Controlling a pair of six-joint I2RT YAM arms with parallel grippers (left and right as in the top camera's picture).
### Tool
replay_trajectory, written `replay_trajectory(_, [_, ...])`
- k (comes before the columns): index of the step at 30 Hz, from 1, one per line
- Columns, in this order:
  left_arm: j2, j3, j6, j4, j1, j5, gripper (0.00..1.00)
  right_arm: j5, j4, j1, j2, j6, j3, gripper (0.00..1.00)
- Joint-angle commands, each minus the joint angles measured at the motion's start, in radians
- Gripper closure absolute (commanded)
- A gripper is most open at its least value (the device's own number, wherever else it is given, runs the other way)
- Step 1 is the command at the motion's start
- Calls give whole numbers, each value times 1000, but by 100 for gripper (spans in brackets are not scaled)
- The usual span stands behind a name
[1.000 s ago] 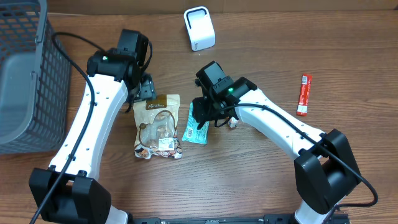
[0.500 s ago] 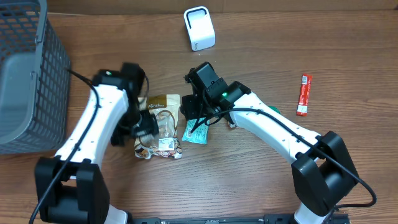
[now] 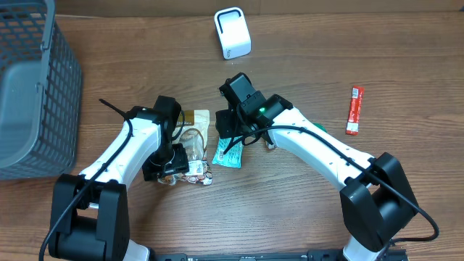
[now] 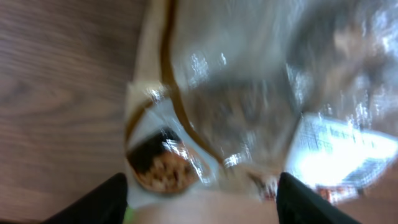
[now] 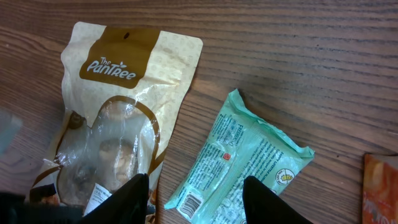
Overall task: Scan the item barcode
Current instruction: 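Reach the left gripper down to the PanTree bag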
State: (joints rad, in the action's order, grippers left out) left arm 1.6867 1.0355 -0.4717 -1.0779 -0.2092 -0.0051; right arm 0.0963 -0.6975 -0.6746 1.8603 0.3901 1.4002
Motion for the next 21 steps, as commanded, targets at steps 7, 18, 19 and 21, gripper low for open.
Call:
replay_trajectory(7, [-11,-5,-8,115,1,-292,40,-17,-3,2,-1,3,-6,50])
replay_trajectory(18, [-12,8,-50,299,5,-356,33,-17,-7,2,-1,3,-6,50])
replay_trajectory(19, [-13,34,-50,256,10,-357,32,-17,-10,2,-1,3,-6,50])
replay_trajectory(21, [-14,102,-82,137,23,-350,33,-17,-15,2,-1,3,-6,50])
